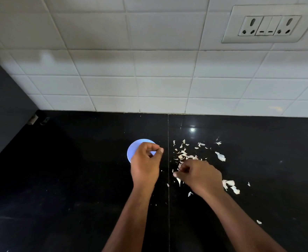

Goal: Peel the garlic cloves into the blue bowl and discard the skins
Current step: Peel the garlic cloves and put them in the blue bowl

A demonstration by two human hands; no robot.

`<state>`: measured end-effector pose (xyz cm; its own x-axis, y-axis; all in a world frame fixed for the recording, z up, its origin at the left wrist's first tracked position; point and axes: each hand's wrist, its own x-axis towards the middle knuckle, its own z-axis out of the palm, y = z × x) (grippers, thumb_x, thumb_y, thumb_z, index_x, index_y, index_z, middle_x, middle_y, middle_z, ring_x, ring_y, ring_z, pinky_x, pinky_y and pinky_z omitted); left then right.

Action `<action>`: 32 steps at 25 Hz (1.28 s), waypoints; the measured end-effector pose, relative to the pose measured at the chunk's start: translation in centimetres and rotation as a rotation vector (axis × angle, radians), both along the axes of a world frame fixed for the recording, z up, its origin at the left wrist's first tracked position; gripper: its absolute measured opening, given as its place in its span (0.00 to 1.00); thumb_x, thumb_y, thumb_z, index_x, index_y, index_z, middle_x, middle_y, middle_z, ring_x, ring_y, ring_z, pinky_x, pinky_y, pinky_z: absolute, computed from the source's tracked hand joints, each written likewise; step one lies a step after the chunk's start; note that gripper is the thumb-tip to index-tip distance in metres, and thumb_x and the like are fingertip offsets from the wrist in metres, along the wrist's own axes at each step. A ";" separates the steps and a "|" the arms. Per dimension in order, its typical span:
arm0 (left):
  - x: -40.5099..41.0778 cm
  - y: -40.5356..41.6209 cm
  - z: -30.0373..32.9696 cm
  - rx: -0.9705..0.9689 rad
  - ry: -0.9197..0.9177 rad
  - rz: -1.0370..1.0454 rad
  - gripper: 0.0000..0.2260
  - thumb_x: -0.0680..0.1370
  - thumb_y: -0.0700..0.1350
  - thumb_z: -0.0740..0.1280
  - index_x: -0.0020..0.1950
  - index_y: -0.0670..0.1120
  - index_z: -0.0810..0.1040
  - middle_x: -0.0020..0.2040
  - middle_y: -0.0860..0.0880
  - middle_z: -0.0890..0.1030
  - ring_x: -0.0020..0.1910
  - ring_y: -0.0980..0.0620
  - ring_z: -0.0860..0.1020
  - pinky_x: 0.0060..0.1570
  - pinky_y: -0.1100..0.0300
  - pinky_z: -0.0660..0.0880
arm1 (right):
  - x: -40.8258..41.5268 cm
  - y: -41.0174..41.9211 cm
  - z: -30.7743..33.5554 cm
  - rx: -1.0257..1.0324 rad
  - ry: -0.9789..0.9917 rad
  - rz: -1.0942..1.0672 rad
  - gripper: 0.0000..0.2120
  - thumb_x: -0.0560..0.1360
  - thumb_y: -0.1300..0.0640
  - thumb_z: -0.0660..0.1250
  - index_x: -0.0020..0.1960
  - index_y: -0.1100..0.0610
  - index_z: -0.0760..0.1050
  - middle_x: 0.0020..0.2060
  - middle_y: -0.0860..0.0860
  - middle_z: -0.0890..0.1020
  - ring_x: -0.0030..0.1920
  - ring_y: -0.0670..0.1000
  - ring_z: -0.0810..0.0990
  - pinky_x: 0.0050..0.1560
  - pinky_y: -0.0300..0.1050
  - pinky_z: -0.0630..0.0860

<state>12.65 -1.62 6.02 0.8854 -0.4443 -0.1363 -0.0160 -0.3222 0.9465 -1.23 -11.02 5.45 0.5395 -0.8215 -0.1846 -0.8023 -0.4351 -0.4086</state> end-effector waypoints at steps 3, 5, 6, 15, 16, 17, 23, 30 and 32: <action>3.4 0.5 -0.7 0.284 -0.334 -0.016 0.05 0.81 0.47 0.69 0.51 0.56 0.85 0.51 0.57 0.85 0.51 0.53 0.81 0.53 0.53 0.77 | 0.0 1.0 -1.8 0.035 0.094 0.076 0.10 0.75 0.38 0.70 0.52 0.41 0.80 0.44 0.39 0.83 0.45 0.41 0.80 0.48 0.43 0.77; 4.6 0.5 -1.9 0.478 -0.517 -0.124 0.11 0.84 0.45 0.64 0.58 0.54 0.86 0.54 0.52 0.86 0.53 0.48 0.81 0.55 0.53 0.70 | 0.1 1.6 -2.6 -0.014 0.100 0.123 0.08 0.79 0.43 0.68 0.56 0.42 0.79 0.51 0.40 0.83 0.49 0.42 0.80 0.50 0.45 0.79; 5.0 0.4 -2.5 0.556 -0.573 -0.159 0.12 0.85 0.45 0.62 0.60 0.53 0.85 0.53 0.51 0.86 0.51 0.47 0.80 0.54 0.53 0.66 | 0.1 1.7 -3.0 -0.050 0.100 0.132 0.08 0.80 0.45 0.67 0.58 0.42 0.79 0.54 0.41 0.82 0.50 0.43 0.81 0.51 0.46 0.79; -2.1 0.3 -1.3 0.114 0.032 -0.244 0.14 0.80 0.62 0.68 0.46 0.52 0.79 0.40 0.57 0.82 0.39 0.58 0.80 0.43 0.57 0.75 | -0.5 1.5 -2.6 0.492 -0.582 -0.176 0.06 0.82 0.57 0.70 0.51 0.49 0.86 0.36 0.47 0.86 0.36 0.43 0.81 0.44 0.43 0.76; -2.9 0.1 -1.8 0.134 0.104 -0.276 0.19 0.78 0.66 0.68 0.44 0.51 0.78 0.36 0.57 0.81 0.36 0.57 0.79 0.40 0.57 0.74 | -0.6 1.5 -2.3 0.461 -0.596 -0.151 0.06 0.82 0.56 0.70 0.49 0.49 0.86 0.36 0.48 0.86 0.37 0.44 0.83 0.43 0.45 0.77; -3.6 -0.2 -2.3 0.152 0.169 -0.294 0.22 0.78 0.68 0.68 0.43 0.49 0.77 0.34 0.56 0.80 0.34 0.55 0.77 0.37 0.57 0.72 | -0.7 1.6 -1.9 0.413 -0.601 -0.121 0.07 0.82 0.55 0.70 0.48 0.49 0.86 0.37 0.48 0.87 0.39 0.47 0.85 0.44 0.47 0.79; -5.2 -1.5 -2.6 -0.028 0.494 -0.322 0.14 0.86 0.53 0.63 0.47 0.45 0.79 0.30 0.55 0.73 0.28 0.56 0.71 0.25 0.62 0.65 | -1.6 1.4 -0.7 0.551 -0.800 -0.143 0.08 0.81 0.60 0.70 0.54 0.51 0.87 0.44 0.50 0.89 0.46 0.48 0.87 0.50 0.40 0.80; -6.7 -2.1 -2.3 -0.178 0.402 -0.361 0.12 0.88 0.48 0.61 0.52 0.44 0.81 0.38 0.52 0.79 0.38 0.58 0.77 0.38 0.65 0.74 | -2.1 0.1 -0.4 0.706 -0.938 -0.250 0.08 0.82 0.63 0.69 0.53 0.57 0.87 0.41 0.56 0.88 0.38 0.48 0.84 0.42 0.40 0.81; -6.9 -2.4 -2.6 -0.180 0.353 -0.354 0.12 0.87 0.46 0.61 0.50 0.45 0.81 0.39 0.51 0.81 0.41 0.55 0.78 0.42 0.61 0.77 | -1.9 -0.2 -0.6 0.733 -0.945 -0.262 0.08 0.82 0.63 0.68 0.52 0.59 0.86 0.38 0.56 0.86 0.36 0.47 0.83 0.40 0.38 0.80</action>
